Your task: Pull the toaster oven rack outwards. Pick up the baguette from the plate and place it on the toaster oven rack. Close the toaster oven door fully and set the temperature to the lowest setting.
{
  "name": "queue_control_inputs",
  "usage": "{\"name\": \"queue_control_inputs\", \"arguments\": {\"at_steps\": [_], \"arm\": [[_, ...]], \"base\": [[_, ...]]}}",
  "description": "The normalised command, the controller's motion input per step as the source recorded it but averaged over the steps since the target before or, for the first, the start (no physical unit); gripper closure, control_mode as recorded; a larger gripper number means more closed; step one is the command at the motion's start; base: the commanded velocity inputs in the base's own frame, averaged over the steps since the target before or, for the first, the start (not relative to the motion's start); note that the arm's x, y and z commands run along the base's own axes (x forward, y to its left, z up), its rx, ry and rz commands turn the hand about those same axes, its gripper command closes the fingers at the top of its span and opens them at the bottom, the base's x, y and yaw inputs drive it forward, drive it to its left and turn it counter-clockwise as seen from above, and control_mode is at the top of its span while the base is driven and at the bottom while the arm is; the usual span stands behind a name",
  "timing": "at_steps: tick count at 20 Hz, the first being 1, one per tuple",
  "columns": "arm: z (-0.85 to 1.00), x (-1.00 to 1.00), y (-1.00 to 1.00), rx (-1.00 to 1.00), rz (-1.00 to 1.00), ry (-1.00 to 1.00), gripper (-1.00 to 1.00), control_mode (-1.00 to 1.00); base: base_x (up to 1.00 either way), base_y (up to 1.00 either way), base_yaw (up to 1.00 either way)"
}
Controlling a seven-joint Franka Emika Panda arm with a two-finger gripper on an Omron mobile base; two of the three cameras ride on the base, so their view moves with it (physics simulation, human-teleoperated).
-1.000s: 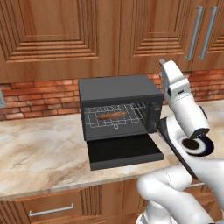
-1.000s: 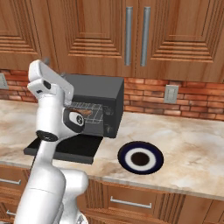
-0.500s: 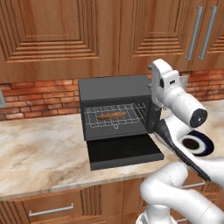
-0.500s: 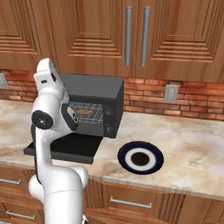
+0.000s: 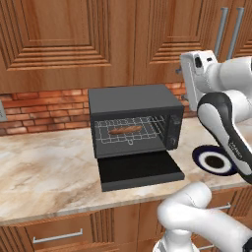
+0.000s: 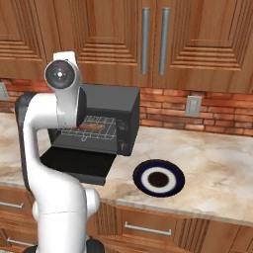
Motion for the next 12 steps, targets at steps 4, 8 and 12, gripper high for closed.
{"name": "queue_control_inputs", "arguments": {"at_steps": [4,8,12], "arm": [[-0.03,-0.26,-0.08,-0.01,-0.01,0.19,-1.0,-1.0],[-0.37,-0.41,0.0,-0.14,-0.03,0.06,-1.0,-1.0],[-0.55,-0.41,0.0,-0.23,0.0,0.03,-1.0,-1.0]], "base": [[0.0,0.0,0.0],[0.0,0.0,0.0],[0.0,0.0,0.0]]}}
